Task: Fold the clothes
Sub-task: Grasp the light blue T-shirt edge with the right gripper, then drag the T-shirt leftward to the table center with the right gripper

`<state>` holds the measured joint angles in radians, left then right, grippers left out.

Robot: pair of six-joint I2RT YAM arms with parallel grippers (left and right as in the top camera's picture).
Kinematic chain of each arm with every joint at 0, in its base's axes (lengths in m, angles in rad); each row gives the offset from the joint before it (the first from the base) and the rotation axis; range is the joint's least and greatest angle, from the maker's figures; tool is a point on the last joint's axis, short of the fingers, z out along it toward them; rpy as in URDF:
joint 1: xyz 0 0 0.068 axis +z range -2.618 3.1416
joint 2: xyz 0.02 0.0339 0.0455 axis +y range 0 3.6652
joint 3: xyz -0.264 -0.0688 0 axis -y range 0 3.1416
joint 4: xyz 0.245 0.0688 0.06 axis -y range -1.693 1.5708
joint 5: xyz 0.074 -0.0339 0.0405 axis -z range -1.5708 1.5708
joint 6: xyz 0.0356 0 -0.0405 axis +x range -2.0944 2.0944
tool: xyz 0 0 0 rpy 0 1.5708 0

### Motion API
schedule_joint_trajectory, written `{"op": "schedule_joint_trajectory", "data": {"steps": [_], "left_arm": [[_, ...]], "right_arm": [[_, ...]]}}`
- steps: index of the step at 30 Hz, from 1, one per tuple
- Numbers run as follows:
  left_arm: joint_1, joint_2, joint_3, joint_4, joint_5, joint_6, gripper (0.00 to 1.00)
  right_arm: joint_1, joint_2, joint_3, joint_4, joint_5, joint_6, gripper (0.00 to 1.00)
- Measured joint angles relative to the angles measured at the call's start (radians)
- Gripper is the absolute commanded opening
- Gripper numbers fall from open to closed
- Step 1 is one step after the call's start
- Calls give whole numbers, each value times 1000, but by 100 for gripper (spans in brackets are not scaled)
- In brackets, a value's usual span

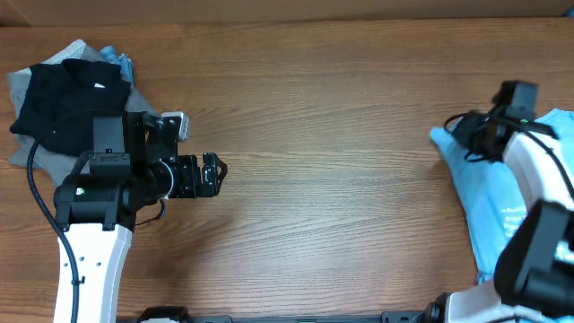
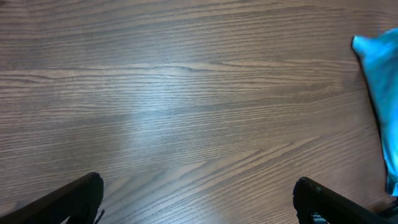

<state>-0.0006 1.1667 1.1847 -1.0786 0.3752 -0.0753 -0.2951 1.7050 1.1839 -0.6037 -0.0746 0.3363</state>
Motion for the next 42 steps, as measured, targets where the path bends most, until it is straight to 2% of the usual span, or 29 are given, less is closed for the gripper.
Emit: {"op": "schedule_joint_trajectory", "data": {"steps": [7,15,19,25,27,29,31,34,36,42], "left_arm": [[0,0,0,0,0,0,100],[0,-2,66,-32,0,0,100],[0,-22,188,-60,-8,0,100],[0,-64,392,-133,-65,0,100],[0,-71,456,-164,-92,0,100],[0,-76,522,-194,-120,0,100],[0,-81,569,-214,-140,0,100],[0,-90,618,-240,-163,0,100],[0,-94,631,-247,-171,0,100],[0,-73,636,-299,-152,0,100]], "right_arm": [[-8,-166,142,-60,-25,-8,4],[40,-225,286,-161,-178,-27,4],[186,-248,328,-179,-222,-35,4],[545,-254,335,-197,-261,-42,5],[671,-254,335,-204,-258,-38,25],[790,-254,335,-201,-245,-39,62],[901,-254,337,-206,-204,-46,84],[972,-254,337,-214,-137,-36,85],[968,-254,338,-225,-88,-26,86],[827,-282,339,-236,-2,-6,88]]}}
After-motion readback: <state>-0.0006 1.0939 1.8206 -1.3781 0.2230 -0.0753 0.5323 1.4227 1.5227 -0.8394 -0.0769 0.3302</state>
